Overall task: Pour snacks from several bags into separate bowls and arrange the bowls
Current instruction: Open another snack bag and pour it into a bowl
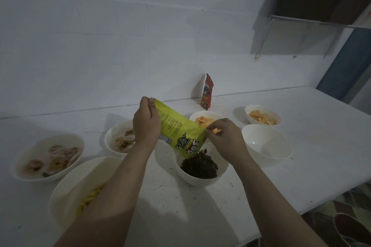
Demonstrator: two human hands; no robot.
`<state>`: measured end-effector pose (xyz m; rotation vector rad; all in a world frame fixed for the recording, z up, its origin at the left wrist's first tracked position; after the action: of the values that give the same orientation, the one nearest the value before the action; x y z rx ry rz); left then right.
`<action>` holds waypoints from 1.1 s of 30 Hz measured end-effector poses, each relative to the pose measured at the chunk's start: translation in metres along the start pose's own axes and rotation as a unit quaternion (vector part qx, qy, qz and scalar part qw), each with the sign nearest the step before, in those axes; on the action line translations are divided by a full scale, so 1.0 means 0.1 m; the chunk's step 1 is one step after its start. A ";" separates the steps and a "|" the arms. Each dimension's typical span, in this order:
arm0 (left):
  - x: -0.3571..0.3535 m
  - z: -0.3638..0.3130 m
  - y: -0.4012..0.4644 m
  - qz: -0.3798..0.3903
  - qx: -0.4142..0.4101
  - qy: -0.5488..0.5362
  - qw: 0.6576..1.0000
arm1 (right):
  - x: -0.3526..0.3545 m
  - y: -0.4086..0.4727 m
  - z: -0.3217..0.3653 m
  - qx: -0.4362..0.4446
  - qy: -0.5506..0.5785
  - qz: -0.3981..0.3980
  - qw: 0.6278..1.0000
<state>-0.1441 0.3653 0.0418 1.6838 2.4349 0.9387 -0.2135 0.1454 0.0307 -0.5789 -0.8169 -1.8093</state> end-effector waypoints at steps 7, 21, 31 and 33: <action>0.02 -0.04 -0.02 0.003 -0.012 0.009 1.000 | -0.01 -0.04 -0.04 -0.001 0.016 -0.011 1.000; 0.04 -0.16 -0.08 0.016 -0.054 -0.003 0.998 | 0.05 -0.09 -0.12 0.006 0.040 -0.065 0.997; 0.08 -0.21 -0.12 0.016 -0.071 -0.019 0.997 | 0.10 -0.13 -0.07 0.022 0.028 -0.078 0.996; 0.10 -0.22 -0.12 0.015 -0.073 -0.028 0.997 | 0.11 -0.15 -0.05 0.030 0.035 -0.086 0.995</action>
<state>-0.1655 0.3610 0.0565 1.6768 2.2531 1.0295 -0.2316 0.1385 0.0315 -0.4154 -0.8925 -1.9438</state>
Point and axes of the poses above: each hand's wrist, its own y-axis towards the middle knuckle, its own x-axis out of the back of the hand, z = x × y, the point moved 5 cm from there along y, towards the middle knuckle, and after that the axes turned 2 degrees about y, right-handed, at the moved point
